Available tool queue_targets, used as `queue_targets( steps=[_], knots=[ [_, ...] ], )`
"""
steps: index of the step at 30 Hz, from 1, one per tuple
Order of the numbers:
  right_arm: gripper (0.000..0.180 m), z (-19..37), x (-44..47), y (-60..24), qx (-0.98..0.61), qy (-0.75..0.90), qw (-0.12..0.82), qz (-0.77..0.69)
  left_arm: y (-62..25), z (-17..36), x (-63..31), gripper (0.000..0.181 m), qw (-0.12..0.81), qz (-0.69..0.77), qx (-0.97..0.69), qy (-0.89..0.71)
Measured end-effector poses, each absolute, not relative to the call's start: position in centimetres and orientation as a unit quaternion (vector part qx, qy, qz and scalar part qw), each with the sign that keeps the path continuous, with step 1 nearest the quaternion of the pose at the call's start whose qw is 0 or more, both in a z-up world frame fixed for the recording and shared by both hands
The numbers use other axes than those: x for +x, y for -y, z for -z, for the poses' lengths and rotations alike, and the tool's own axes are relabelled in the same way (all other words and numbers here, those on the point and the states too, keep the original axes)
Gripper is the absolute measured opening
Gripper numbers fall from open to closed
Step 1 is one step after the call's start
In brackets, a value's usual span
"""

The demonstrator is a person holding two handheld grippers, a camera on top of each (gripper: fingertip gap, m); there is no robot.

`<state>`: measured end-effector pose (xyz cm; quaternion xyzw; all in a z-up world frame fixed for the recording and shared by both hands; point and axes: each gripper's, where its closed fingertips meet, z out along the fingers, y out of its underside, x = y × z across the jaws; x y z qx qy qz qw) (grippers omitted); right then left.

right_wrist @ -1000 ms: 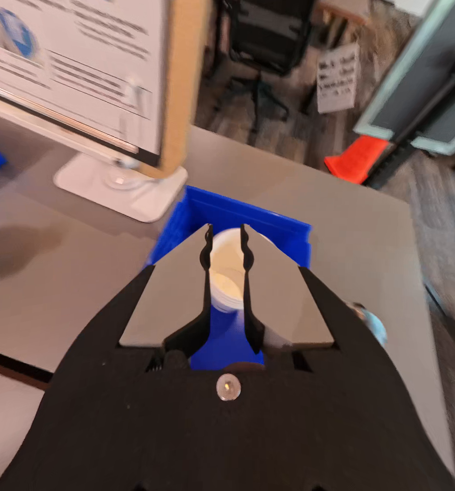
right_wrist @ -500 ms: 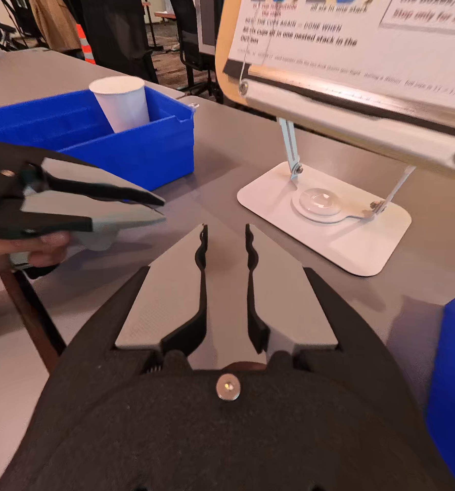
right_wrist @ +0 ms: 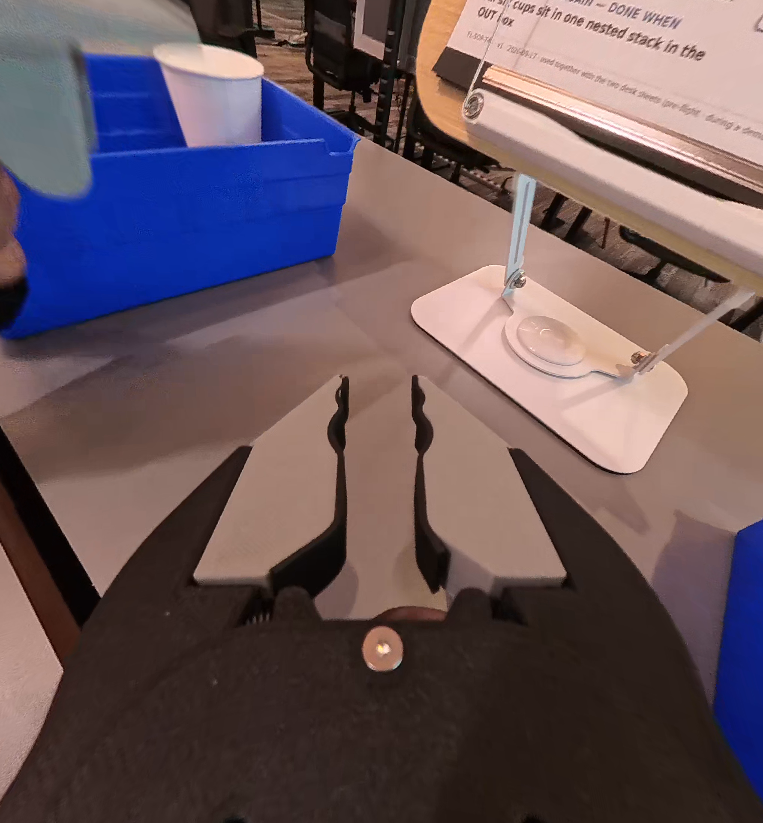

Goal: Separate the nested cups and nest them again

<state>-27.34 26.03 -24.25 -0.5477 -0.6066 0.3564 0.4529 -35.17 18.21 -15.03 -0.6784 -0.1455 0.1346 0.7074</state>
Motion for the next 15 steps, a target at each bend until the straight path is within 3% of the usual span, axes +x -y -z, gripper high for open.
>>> queue_targets(
  steps=[9, 15],
  knots=[
    [0.025, 24.7, -27.5, -26.1, -0.541, 0.614, 0.462, -0.343, -9.3, 7.4, -38.8, 0.009, 0.815, -0.067, -0.513, 0.259],
    [0.025, 25.4, -27.7, -26.3, -0.548, 0.618, 0.448, -0.344, -7.4, 4.1, -43.2, 0.020, 0.785, -0.148, -0.546, 0.253]
  ],
)
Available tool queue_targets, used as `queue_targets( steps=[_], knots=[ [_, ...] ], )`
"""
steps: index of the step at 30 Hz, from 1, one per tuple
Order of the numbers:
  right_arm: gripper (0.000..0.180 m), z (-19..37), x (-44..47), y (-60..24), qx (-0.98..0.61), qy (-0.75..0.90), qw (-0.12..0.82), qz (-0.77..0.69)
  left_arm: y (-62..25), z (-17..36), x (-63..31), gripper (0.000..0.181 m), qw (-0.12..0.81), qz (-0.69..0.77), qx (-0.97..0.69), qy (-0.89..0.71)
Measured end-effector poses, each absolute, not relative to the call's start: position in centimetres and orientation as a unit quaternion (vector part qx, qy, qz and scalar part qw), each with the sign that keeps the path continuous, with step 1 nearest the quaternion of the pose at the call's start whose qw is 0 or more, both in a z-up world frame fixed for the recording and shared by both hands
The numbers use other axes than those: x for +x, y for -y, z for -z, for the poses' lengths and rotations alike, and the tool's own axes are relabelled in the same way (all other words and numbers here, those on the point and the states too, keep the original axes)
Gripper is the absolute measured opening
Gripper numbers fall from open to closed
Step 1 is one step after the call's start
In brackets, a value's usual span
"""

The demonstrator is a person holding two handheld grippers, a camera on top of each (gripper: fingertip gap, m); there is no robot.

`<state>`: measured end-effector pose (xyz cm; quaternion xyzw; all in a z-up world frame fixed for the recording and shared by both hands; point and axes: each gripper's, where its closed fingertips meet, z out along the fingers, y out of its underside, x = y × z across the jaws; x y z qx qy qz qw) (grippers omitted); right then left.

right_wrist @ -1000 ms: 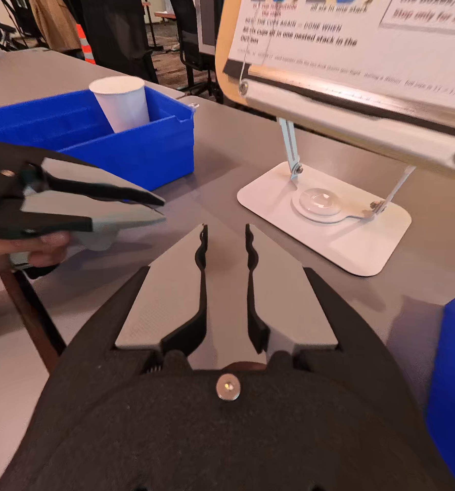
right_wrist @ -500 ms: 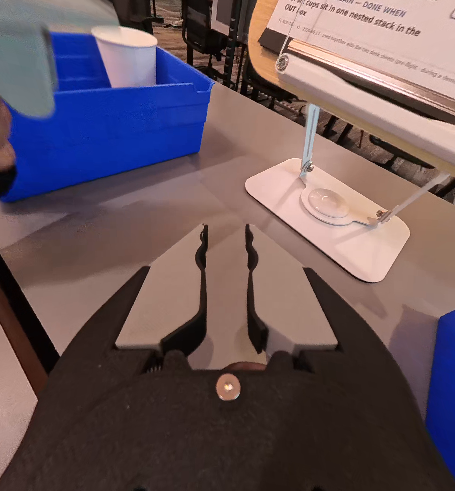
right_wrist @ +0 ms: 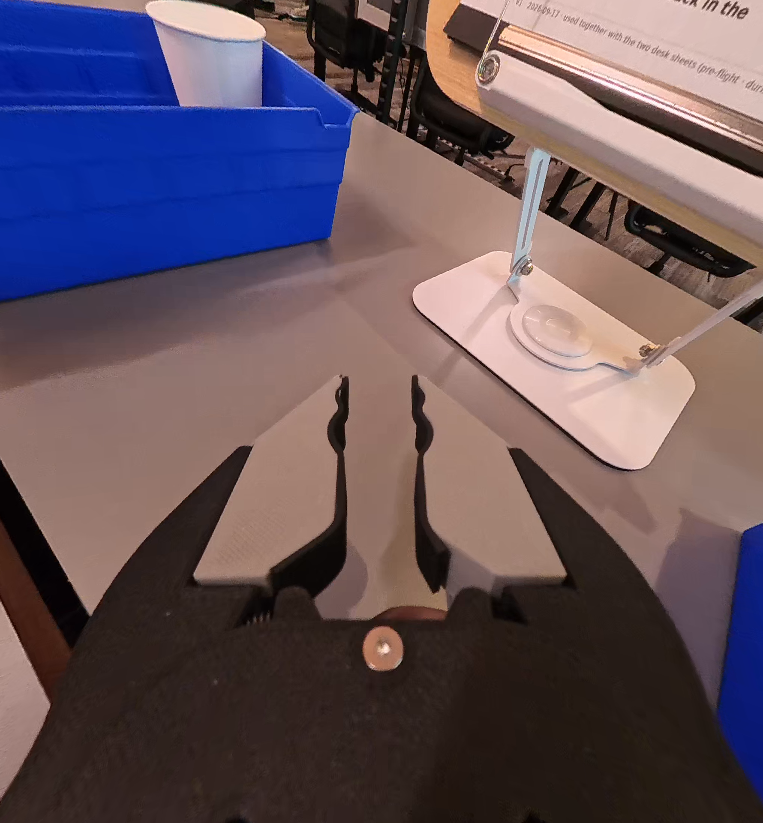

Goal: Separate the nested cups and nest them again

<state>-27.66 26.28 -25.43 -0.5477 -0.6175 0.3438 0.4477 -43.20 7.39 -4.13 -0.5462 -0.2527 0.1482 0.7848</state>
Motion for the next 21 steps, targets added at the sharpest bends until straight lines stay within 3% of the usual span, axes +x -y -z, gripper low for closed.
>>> queue_targets(
  steps=[5, 16, 17, 18, 21],
  knots=[
    [0.025, 25.4, -27.6, -26.5, -0.550, 0.615, 0.446, -0.347, -9.3, 6.6, -48.9, 0.037, 0.684, -0.160, -0.667, 0.247],
    [0.025, 25.6, -27.7, -26.3, -0.548, 0.621, 0.443, -0.344, -12.7, 20.2, -55.3, 0.045, 0.405, -0.231, -0.865, 0.183],
    [0.025, 25.6, -27.7, -26.3, -0.547, 0.621, 0.443, -0.344, -12.6, 21.8, -55.7, 0.039, 0.372, -0.234, -0.880, 0.182],
    [0.025, 25.6, -27.6, -26.4, -0.548, 0.621, 0.444, -0.344, -12.2, 23.3, -56.1, 0.013, 0.339, -0.236, -0.892, 0.183],
    [0.025, 25.5, -27.6, -26.6, -0.550, 0.618, 0.444, -0.345, -12.5, 23.5, -55.9, 0.000, 0.337, -0.198, -0.897, 0.204]
  ],
)
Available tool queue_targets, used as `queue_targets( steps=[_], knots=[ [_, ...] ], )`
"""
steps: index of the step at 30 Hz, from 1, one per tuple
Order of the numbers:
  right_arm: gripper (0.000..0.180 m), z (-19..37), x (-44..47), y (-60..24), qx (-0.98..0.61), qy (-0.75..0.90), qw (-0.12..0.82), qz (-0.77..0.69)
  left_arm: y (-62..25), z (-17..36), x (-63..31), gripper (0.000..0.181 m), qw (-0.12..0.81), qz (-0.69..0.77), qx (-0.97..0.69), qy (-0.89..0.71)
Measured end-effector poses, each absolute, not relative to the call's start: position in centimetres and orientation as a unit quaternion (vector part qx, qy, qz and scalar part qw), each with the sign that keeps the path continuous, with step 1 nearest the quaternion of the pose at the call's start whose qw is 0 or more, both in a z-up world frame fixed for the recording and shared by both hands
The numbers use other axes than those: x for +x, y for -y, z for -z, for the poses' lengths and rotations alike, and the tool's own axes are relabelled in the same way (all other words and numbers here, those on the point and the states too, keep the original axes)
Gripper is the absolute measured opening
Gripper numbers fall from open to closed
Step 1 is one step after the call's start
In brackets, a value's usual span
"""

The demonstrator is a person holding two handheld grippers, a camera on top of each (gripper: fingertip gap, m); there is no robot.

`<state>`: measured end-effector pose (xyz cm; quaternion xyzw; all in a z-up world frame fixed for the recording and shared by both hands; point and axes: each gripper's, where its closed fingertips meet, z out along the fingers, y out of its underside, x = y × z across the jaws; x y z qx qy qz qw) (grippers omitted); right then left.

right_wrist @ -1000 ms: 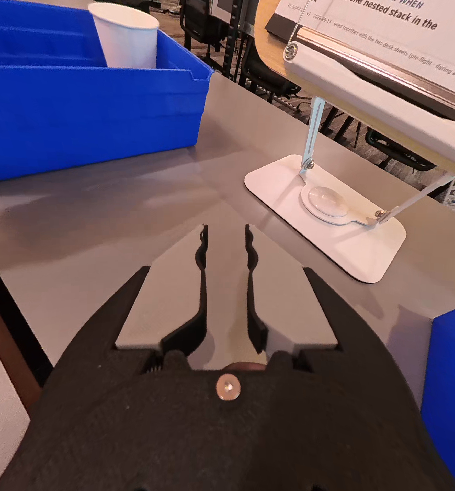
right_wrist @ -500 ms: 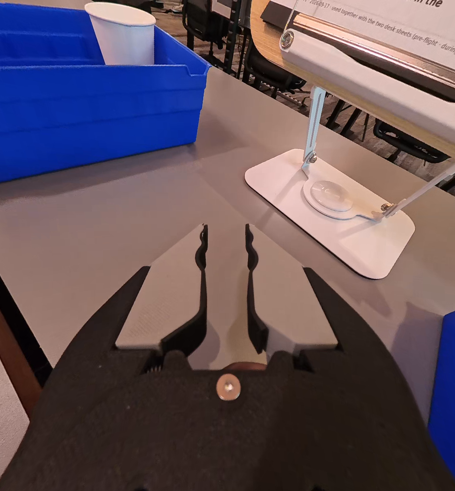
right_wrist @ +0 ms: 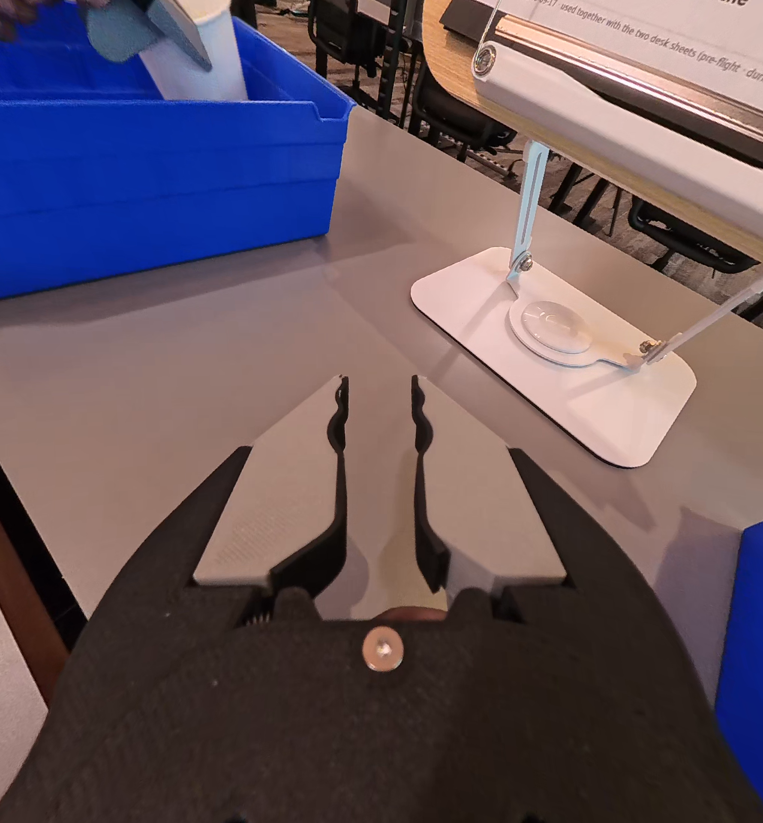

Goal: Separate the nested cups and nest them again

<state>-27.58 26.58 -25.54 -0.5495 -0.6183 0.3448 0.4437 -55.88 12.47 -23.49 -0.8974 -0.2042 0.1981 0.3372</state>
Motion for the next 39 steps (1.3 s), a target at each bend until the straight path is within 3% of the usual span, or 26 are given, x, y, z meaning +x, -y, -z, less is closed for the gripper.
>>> queue_targets(
  steps=[6, 11, 14, 17, 20, 25, 26, 28, 30, 33, 39],
  knots=[
    [0.025, 24.5, -27.4, -26.9, -0.552, 0.604, 0.448, -0.361, -13.8, 17.6, -51.1, 0.000, 0.435, -0.216, -0.866, 0.119],
    [0.026, 23.3, -27.3, -26.2, -0.552, 0.580, 0.424, -0.424, -16.8, 14.6, -41.0, 0.000, 0.459, -0.301, -0.830, -0.099],
    [0.029, 21.1, -26.7, -25.7, -0.540, 0.547, 0.403, -0.496, -18.4, 15.4, -36.2, 0.000, 0.423, -0.379, -0.790, -0.230],
    [0.032, 18.3, -25.7, -25.5, -0.525, 0.503, 0.377, -0.575, -19.6, 18.5, -30.9, 0.000, 0.398, -0.370, -0.748, -0.381],
    [0.036, 16.3, -24.8, -25.0, -0.508, 0.473, 0.351, -0.628, -20.4, 20.6, -29.6, 0.000, 0.348, -0.399, -0.736, -0.423],
    [0.047, 18.0, -25.5, -24.8, -0.534, 0.499, 0.356, -0.582, -21.7, 22.8, -26.9, 0.000, 0.287, -0.447, -0.687, -0.495],
    [0.045, 18.8, -25.8, -25.2, -0.550, 0.504, 0.364, -0.558, -22.0, 23.1, -26.1, 0.000, 0.281, -0.452, -0.679, -0.506],
    [0.018, 20.5, -25.9, -26.3, -0.576, 0.523, 0.386, -0.496, -22.5, 23.5, -25.0, 0.000, 0.274, -0.467, -0.663, -0.517],
    [0.008, 21.2, -25.8, -27.1, -0.584, 0.532, 0.407, -0.458, -22.9, 23.7, -24.5, 0.002, 0.273, -0.480, -0.660, -0.510],
    [0.000, 21.3, -25.6, -28.1, -0.593, 0.525, 0.435, -0.428, -23.7, 23.3, -23.2, 0.006, 0.327, -0.490, -0.645, -0.487],
    [0.000, 20.7, -25.1, -29.2, -0.609, 0.492, 0.427, -0.452, -23.5, 22.0, -20.5, 0.002, 0.464, -0.406, -0.677, -0.402]
  ],
)
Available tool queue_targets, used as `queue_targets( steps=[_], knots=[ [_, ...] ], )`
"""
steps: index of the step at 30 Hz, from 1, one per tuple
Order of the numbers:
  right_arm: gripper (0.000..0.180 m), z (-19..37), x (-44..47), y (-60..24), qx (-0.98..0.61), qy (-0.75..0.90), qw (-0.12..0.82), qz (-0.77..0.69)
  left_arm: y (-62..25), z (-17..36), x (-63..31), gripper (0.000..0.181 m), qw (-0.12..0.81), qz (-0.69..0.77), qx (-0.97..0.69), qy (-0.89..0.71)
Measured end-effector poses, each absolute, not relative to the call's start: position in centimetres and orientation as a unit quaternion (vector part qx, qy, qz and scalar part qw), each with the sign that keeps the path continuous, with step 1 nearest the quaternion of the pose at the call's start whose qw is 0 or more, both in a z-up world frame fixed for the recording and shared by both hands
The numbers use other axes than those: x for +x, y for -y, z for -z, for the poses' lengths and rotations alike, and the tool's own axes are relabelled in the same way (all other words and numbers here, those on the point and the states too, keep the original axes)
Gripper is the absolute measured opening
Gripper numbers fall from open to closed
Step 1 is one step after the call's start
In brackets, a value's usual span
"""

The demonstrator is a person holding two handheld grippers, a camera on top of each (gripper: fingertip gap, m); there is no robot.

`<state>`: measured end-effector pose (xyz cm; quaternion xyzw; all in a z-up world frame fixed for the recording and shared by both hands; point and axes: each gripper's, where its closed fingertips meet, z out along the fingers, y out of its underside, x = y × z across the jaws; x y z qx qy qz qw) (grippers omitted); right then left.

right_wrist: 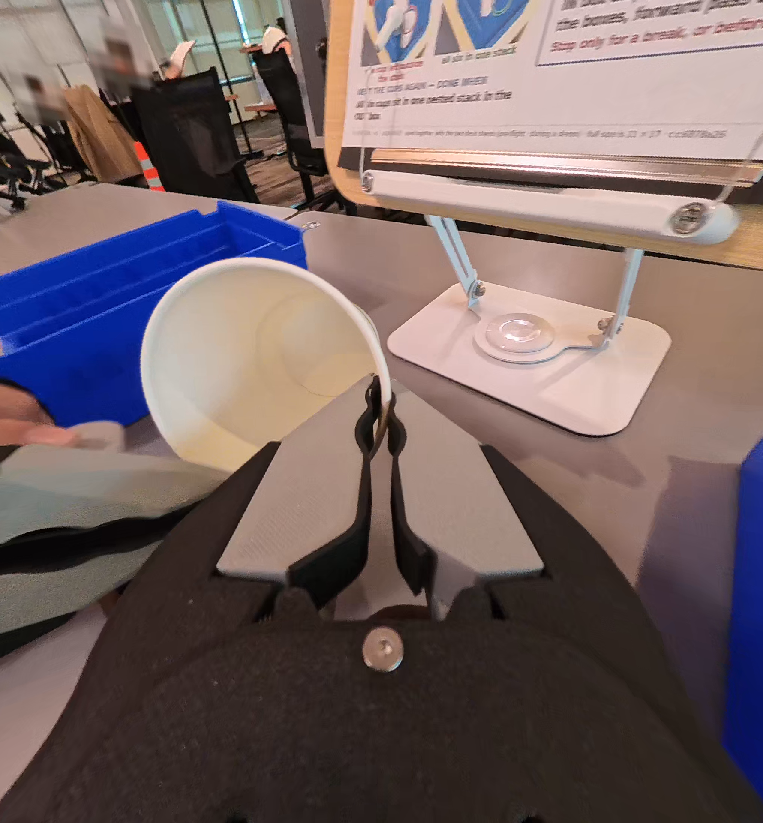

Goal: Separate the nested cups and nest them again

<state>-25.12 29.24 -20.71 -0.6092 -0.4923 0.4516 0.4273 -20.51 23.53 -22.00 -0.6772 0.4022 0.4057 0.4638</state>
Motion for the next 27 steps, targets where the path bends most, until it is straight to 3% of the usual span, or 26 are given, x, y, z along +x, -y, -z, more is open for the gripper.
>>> queue_targets(
  steps=[7, 13, 19, 24, 27],
  knots=[
    [0.000, 19.3, -24.2, -31.6, -0.612, 0.444, 0.461, -0.464, -21.9, 17.8, -18.3, 0.000, 0.672, -0.152, -0.684, -0.241],
    [0.000, 16.2, -22.7, -31.5, -0.580, 0.429, 0.519, -0.459, -22.8, 19.8, -23.0, 0.000, 0.658, -0.163, -0.721, -0.144],
    [0.000, 9.2, -17.5, -33.1, -0.537, 0.369, 0.596, -0.470, -22.9, 20.5, -25.5, 0.000, 0.647, -0.150, -0.743, -0.088],
    [0.000, 4.3, -11.7, -39.8, -0.565, 0.339, 0.620, -0.425, -22.6, 21.4, -27.9, 0.000, 0.622, -0.152, -0.767, -0.039],
    [0.000, 3.7, -9.3, -45.1, -0.619, 0.357, 0.589, -0.377, -22.5, 21.8, -28.5, 0.000, 0.618, -0.141, -0.773, -0.021]
  ],
)
